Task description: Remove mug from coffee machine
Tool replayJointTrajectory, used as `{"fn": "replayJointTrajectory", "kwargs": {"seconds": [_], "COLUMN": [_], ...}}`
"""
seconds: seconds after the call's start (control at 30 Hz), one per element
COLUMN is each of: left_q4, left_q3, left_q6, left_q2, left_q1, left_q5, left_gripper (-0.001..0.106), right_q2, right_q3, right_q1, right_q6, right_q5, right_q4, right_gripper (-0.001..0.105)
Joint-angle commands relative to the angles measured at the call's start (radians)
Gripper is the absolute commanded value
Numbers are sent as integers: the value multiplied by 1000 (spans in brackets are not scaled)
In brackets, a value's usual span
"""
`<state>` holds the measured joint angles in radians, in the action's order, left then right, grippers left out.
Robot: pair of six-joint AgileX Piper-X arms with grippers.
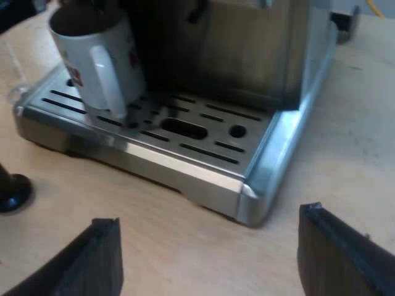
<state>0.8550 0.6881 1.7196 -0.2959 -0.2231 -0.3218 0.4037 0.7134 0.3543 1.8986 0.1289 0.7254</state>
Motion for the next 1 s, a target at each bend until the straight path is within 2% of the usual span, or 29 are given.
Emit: {"fn": "replayJointTrajectory", "kwargs": {"seconds": [0.03, 0.17, 0.37, 0.57, 0.67, 0.8, 1.0], "left_q4": [-34, -39, -39, -37, -37, -35, 35], "left_q3": [8, 8, 8, 8, 8, 8, 8], "left_q6": [10, 8, 3, 3, 3, 3, 3], "left_q2": [-30, -69, -81, -81, -81, -81, -81], "left_q1": [-27, -50, -50, -50, -50, -50, -50], "left_q5": [-38, -78, -81, -81, -81, -81, -81], "left_gripper": [87, 87, 87, 87, 87, 87, 87], "right_q2": [31, 99, 206, 328, 386, 427, 582], "right_q3": [13, 13, 13, 13, 11, 11, 11], "right_q1": [40, 131, 243, 281, 281, 281, 281], "right_q6": [13, 13, 11, 3, -43, -49, -49], "right_q5": [19, 25, -15, -21, -21, -21, -21], "right_q4": [-53, -95, -179, -278, -327, -370, -536], "right_gripper": [62, 62, 62, 62, 62, 62, 62]}}
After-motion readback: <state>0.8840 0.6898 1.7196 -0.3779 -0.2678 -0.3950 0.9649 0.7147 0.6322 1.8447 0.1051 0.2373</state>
